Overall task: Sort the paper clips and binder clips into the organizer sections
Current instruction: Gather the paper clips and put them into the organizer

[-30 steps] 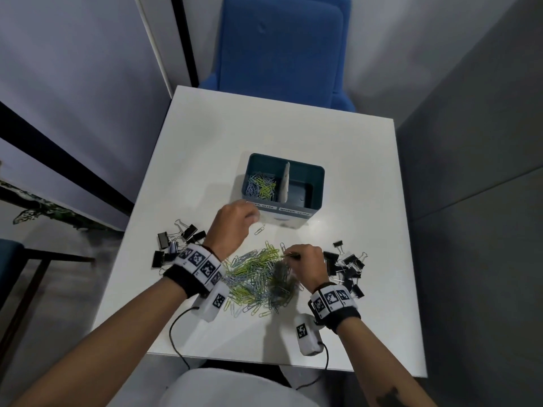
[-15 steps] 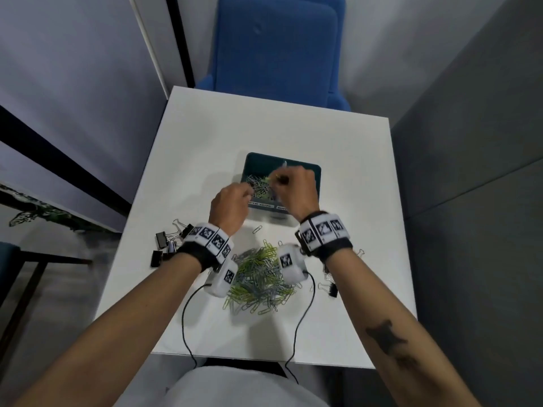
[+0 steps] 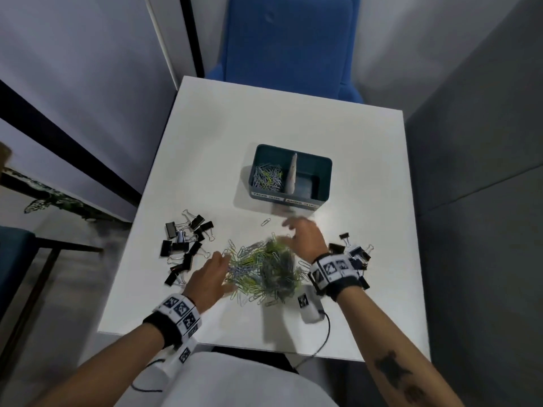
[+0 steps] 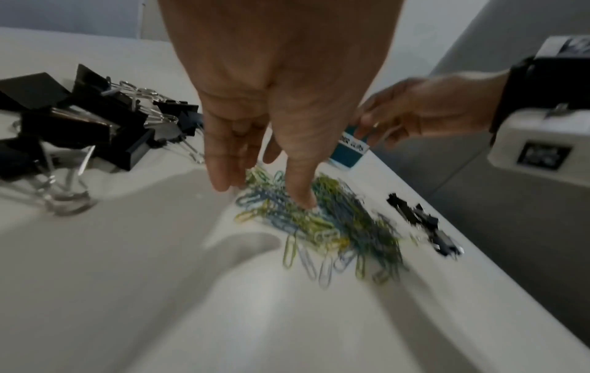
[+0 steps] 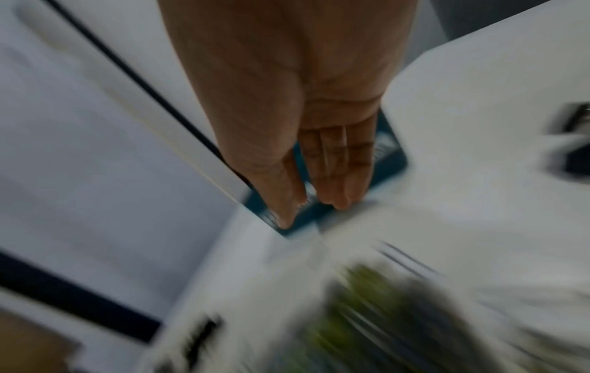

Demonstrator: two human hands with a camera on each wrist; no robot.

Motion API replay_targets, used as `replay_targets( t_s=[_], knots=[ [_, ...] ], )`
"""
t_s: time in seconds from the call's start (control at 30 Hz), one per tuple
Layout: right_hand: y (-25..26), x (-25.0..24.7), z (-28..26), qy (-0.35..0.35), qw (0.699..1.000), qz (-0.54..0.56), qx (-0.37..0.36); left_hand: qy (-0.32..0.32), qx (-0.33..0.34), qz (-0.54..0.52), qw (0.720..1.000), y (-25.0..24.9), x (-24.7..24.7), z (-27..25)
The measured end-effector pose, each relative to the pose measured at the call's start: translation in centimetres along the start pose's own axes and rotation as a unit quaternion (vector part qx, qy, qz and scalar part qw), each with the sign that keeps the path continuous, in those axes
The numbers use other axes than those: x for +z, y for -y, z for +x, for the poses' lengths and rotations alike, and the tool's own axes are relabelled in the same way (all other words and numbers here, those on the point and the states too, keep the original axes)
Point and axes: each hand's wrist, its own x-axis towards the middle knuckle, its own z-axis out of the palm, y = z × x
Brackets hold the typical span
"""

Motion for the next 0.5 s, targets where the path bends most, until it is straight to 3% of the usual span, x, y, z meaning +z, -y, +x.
replay_targets(
  t_s=[0.1, 0.27, 0.5],
  knots=[
    [-4.1, 3.3, -2.6, 0.075, 0.994, -0.029, 0.075, 0.034, -0.029, 0.034, 0.998, 0.5, 1.4, -0.4],
    [-6.1, 5.2, -4.6, 0.065, 0.988, -0.04, 0.137, -0.01, -0.026, 0.006, 1.0, -0.9, 2.3, 0.7],
    [-3.5, 7.3, -3.8, 0.046, 0.995, 0.049, 0.075, -0.021, 0.038, -0.033, 0.998, -4.0, 1.8, 2.7]
  ],
)
